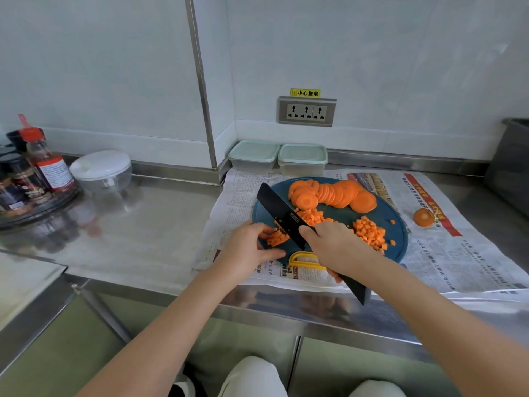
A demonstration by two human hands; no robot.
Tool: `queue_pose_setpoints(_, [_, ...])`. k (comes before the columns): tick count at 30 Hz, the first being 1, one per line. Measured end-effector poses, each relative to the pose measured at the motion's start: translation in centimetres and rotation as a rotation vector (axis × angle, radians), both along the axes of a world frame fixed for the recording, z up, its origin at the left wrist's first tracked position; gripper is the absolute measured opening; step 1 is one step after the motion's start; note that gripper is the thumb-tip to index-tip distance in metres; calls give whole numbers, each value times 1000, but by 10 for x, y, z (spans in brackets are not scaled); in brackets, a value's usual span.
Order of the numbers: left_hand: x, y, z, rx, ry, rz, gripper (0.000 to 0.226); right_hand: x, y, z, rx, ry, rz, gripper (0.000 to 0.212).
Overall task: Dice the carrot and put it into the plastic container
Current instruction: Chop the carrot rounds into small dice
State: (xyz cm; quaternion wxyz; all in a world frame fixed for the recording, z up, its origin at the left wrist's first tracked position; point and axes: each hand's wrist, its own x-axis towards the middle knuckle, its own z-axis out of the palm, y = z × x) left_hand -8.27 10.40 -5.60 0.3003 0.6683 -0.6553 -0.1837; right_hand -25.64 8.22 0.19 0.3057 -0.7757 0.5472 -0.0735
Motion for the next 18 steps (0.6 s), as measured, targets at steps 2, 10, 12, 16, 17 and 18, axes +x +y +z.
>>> queue_pose_setpoints(2, [-1,-4,0,-7,98,50,41,0,3,0,-42,-36,22,36])
queue_pose_setpoints(10, [-11,-6,-1,-22,176,117,15,4,1,-15,-120,164,99,43])
queue_pose_setpoints(12, [-13,-6,-3,-44,197,157,13,5,-2,-21,-155,224,96,41])
queue_pose_setpoints(16, [-13,-8,-7,-57,183,181,12,10,1,-25,-202,253,95,38])
queue_pose_setpoints(17, [-12,-8,-7,-50,169,168,10,12,3,-24,-201,241,98,34])
queue_pose_setpoints(18, [-11,-9,-7,-40,154,153,9,15,4,-21,-192,235,100,31])
